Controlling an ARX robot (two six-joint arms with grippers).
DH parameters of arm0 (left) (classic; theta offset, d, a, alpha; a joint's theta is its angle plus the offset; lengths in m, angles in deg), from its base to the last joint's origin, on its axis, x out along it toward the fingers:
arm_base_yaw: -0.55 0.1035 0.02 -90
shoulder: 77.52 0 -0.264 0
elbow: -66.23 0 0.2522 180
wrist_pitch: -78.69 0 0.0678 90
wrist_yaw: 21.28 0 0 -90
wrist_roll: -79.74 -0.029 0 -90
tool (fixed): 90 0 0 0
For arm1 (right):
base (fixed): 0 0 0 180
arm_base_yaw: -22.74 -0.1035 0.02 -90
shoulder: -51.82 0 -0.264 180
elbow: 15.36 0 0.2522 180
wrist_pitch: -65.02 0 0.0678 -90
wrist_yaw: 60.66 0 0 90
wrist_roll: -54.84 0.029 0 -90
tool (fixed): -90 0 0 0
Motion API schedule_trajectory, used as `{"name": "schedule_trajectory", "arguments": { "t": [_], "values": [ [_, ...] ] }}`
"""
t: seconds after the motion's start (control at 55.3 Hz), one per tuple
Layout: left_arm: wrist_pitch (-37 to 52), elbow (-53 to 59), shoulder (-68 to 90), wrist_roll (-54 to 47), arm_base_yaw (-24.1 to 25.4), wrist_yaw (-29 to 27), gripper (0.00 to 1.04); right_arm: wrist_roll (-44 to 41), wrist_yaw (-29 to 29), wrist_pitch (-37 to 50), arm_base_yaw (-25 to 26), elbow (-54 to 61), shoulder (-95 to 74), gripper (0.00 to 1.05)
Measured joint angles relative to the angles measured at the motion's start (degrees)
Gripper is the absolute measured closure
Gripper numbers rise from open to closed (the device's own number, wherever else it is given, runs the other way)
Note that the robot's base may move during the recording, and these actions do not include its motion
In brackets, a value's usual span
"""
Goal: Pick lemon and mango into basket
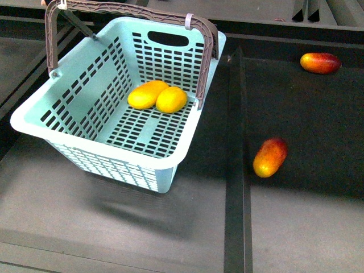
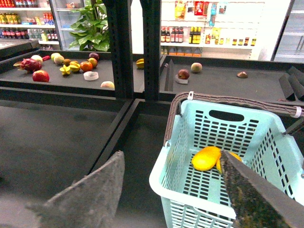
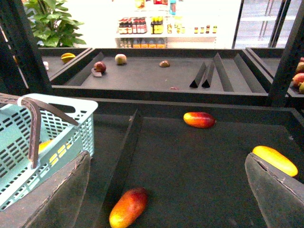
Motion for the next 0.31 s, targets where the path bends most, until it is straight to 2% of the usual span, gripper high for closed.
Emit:
{"name": "schedule_trajectory", "arguments": {
  "t": [0.181, 0.307],
  "values": [
    [0.00, 0.00, 0.00, -0.04, 0.00, 0.00, 0.06, 0.00, 0.02, 0.00, 0.00, 0.00, 0.00, 0.09],
    [0.00, 0.00, 0.00, -0.09, 0.00, 0.00, 0.07, -0.02, 0.02, 0.00, 0.00, 0.00, 0.00, 0.09]
  ]
}}
